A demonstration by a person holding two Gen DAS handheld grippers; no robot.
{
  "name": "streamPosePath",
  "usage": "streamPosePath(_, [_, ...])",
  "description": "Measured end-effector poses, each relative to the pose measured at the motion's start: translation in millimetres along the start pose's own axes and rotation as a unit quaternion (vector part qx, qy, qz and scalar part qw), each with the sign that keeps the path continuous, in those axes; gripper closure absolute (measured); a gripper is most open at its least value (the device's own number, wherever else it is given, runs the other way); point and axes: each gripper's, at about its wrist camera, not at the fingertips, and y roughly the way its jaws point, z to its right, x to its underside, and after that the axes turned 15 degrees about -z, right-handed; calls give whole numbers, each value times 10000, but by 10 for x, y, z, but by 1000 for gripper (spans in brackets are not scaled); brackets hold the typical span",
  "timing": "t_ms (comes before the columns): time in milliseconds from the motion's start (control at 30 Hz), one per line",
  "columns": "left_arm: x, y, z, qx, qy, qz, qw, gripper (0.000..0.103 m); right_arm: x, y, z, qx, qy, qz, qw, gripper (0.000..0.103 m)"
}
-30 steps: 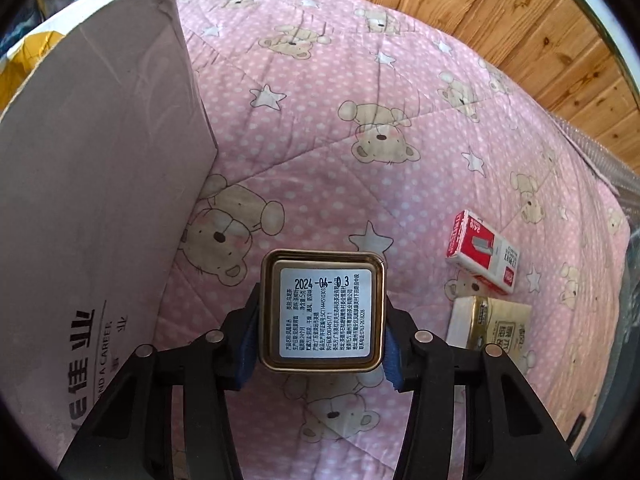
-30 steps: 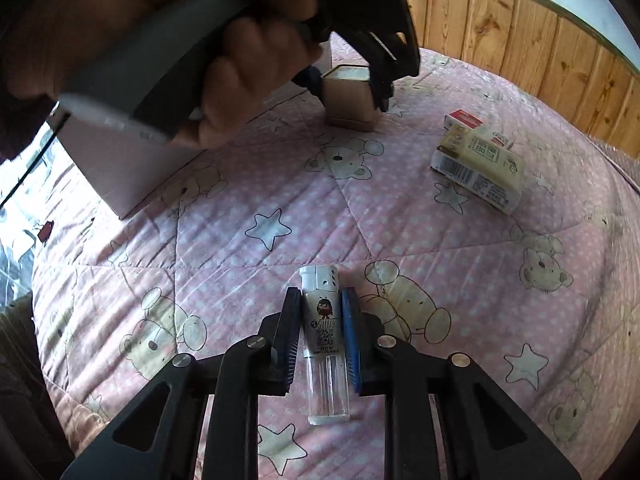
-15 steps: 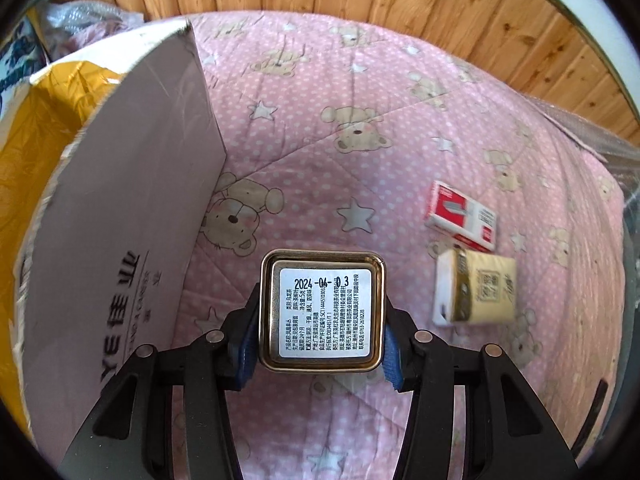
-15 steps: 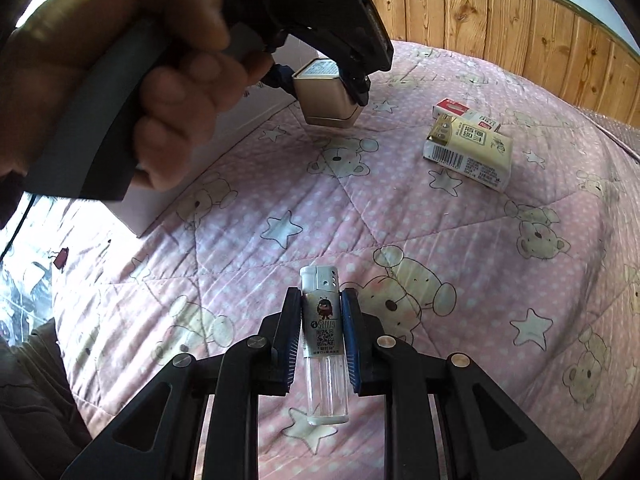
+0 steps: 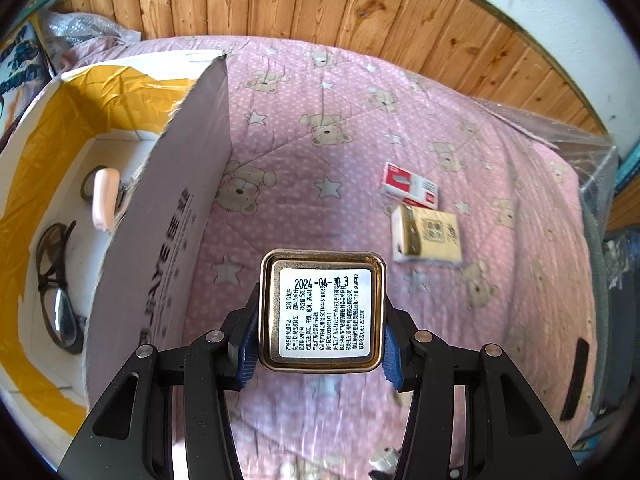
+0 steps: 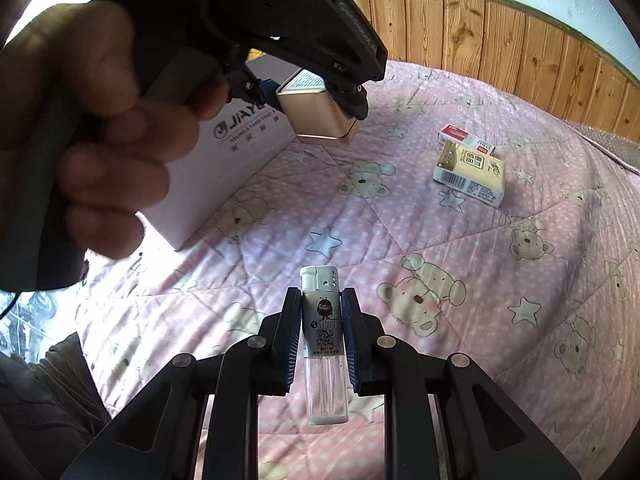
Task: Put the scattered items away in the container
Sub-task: 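Carry the gold tin and lighter with both tools toward the box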
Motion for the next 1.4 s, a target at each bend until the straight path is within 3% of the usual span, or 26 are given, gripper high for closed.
streamPosePath(400, [571, -546, -226, 902, 239, 341, 9951, 52, 69, -293, -278, 93, 151, 219, 9996, 82])
streamPosePath(833, [1141, -1007, -577, 1331, 641, 904, 9849, 52, 69, -548, -521, 96, 201, 411, 9989, 82])
streamPosePath(1133, [1372, -1125, -1053, 1522, 305, 1201, 9806, 52, -91, -651, -777, -279, 115, 480, 9984, 82])
streamPosePath(1400, [1404, -1188, -1525, 1632, -160, 1354, 9771, 52, -451, -729, -989, -658, -90, 509, 9965, 82])
